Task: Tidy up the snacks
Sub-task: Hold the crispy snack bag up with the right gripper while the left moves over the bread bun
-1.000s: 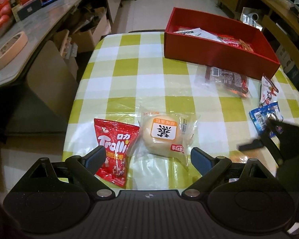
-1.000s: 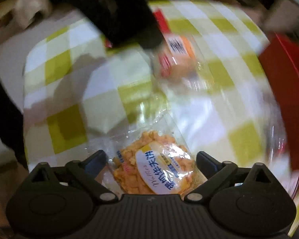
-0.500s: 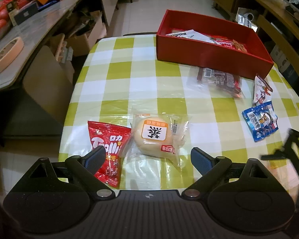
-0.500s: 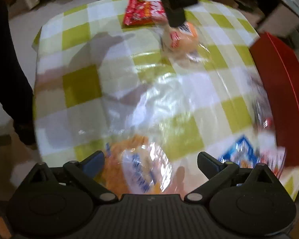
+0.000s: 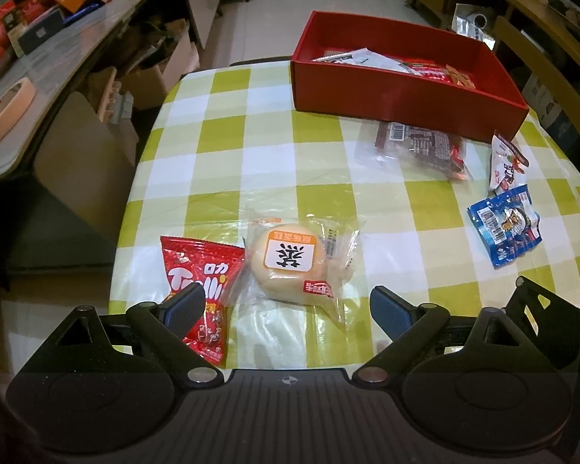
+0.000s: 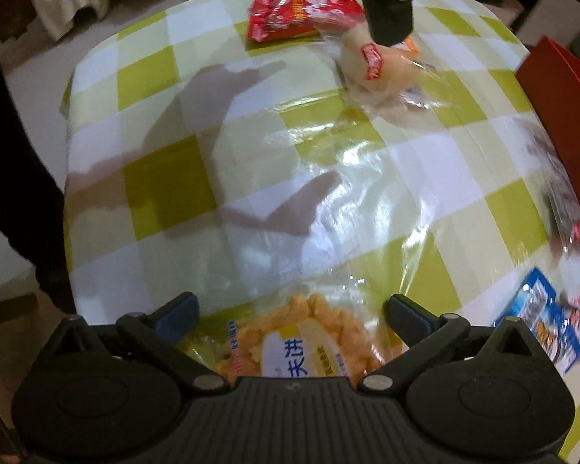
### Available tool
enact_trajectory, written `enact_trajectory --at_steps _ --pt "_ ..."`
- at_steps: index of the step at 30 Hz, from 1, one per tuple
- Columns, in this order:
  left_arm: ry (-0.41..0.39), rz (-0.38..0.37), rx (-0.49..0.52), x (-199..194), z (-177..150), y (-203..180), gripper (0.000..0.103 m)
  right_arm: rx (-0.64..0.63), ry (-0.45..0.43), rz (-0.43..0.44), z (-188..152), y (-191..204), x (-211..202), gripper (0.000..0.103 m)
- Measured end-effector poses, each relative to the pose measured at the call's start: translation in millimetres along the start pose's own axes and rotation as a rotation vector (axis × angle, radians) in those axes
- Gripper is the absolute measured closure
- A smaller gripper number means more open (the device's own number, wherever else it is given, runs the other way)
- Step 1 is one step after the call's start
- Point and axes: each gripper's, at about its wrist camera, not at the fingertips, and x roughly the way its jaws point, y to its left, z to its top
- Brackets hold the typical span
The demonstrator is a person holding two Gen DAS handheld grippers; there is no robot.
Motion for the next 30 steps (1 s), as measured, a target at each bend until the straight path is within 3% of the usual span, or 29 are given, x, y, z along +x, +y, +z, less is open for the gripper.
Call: enact_trajectory --at_steps 3,4,6,14,19,21,26,30 --pt "-0.006 0.001 0.003 -2 -1 -1 0.008 0.036 0.008 -0.025 1 3 -3 0.0" --pt "-0.008 0.004 0.005 -2 -1 -1 0.008 0.042 -0.001 -0.023 -2 5 -7 0.004" --pt "-0.012 0.009 0.008 -3 -2 -2 0.008 0.068 -0.025 -0.037 -7 10 -16 0.021" --pt "-0.023 0.014 0.022 -6 -1 -8 0.008 0.28 -0.089 -0.024 -20 -12 -38 0.051" --pt "-0.023 0.017 0.028 -6 -2 -11 0.008 0.274 -0.081 0.009 -19 -4 -28 0.041" --pt "-0.021 0.019 0.033 -6 -2 -13 0.008 0.198 -0.08 0.011 -18 9 -24 0.024" --pt "-0.021 0.023 0.049 -4 -2 -17 0.008 0.091 -0.078 -0.021 -14 29 -13 0.002" --pt "-0.032 0.031 0.062 -6 -4 -19 0.008 0.129 -0.097 0.001 -16 29 -9 0.0"
